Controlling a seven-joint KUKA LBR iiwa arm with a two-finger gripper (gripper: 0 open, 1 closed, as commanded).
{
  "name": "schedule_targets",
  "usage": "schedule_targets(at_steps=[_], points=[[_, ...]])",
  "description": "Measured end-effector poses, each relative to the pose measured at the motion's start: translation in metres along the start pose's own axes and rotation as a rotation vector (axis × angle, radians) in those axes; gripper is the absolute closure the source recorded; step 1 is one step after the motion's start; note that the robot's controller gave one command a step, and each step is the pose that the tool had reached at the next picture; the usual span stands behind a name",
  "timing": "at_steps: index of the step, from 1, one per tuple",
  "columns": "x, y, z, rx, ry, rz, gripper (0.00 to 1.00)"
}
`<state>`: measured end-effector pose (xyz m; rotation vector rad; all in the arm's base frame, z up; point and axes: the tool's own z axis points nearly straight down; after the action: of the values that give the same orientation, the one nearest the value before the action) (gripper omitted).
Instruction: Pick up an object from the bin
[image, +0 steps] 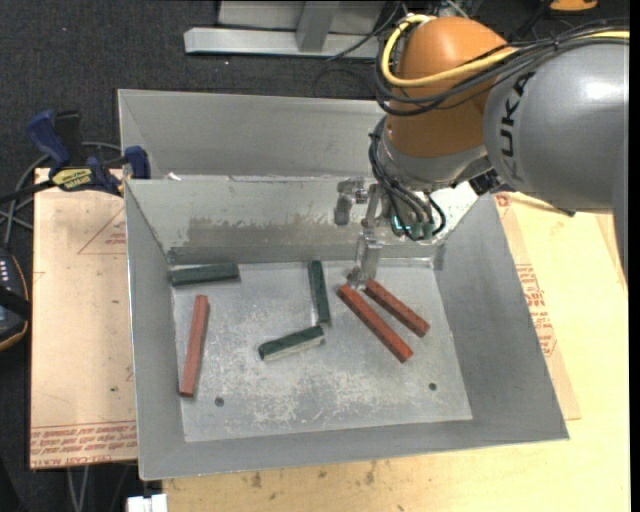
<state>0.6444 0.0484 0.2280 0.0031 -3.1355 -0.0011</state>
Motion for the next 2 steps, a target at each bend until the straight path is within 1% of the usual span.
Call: schedule_targets(at_steps=[1,2], points=[[0.024,0.028,0.122,0.0,-0.001,-0.33,0.0],[0.079,0.045,0.161,-0.001,-0.001,-0.396,0.0]])
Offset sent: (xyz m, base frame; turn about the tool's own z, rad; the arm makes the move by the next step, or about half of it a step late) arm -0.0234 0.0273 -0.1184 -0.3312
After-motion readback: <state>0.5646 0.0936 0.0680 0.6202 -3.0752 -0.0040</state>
